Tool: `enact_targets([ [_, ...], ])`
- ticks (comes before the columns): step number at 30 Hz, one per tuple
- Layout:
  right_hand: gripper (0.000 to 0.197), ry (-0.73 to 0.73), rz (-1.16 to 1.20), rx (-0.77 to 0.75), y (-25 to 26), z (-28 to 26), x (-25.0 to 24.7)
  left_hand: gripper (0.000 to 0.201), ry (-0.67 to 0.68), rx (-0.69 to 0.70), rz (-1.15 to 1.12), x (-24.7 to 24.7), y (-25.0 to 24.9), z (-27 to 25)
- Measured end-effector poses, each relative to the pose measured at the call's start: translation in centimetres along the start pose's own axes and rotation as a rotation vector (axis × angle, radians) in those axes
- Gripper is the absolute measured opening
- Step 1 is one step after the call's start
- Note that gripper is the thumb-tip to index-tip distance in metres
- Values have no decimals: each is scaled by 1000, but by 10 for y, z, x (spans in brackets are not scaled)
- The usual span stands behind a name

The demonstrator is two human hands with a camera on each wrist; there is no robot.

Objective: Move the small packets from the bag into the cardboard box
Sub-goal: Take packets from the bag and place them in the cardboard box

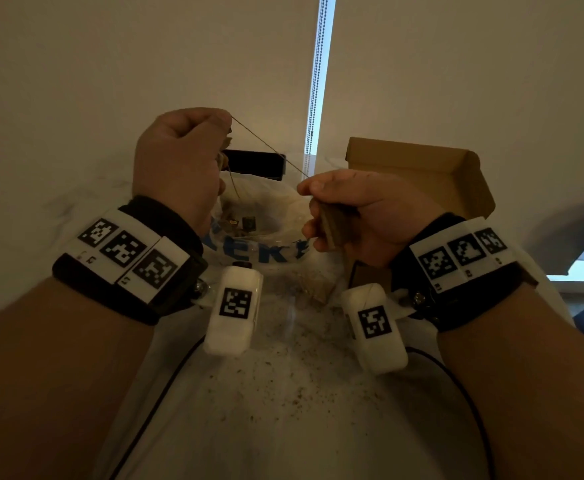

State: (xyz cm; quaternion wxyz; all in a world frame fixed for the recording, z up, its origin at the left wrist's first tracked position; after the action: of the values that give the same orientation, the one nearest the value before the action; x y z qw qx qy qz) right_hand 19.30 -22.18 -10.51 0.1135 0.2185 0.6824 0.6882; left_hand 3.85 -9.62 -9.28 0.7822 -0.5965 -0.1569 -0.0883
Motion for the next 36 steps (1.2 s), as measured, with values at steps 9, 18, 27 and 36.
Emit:
enact_targets([
  [9,21,248,129,-106,9,-9,5,12,33,65,79,1,2,3],
  [18,32,277,441,-192,26,-6,-2,9,375,201,356,7,6,-7],
  [27,33,2,512,-242,21,10,-17,7,752,271,502,16,0,-41],
  [36,20,-210,447,-223,16,18,-20,6,763,307,496,16,-3,-41],
])
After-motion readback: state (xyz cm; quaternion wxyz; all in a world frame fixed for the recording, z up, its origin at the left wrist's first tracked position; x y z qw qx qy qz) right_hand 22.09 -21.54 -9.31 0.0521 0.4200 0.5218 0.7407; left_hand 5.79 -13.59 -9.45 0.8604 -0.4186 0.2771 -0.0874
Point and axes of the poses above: each hand's wrist, its own z-axis towards the middle knuckle, its own x-axis out of the palm, y = z × x, the point moved 3 cm from there along z, towards the middle knuckle, and after that the axes turned 15 degrees about -y, right-handed, at the moved point
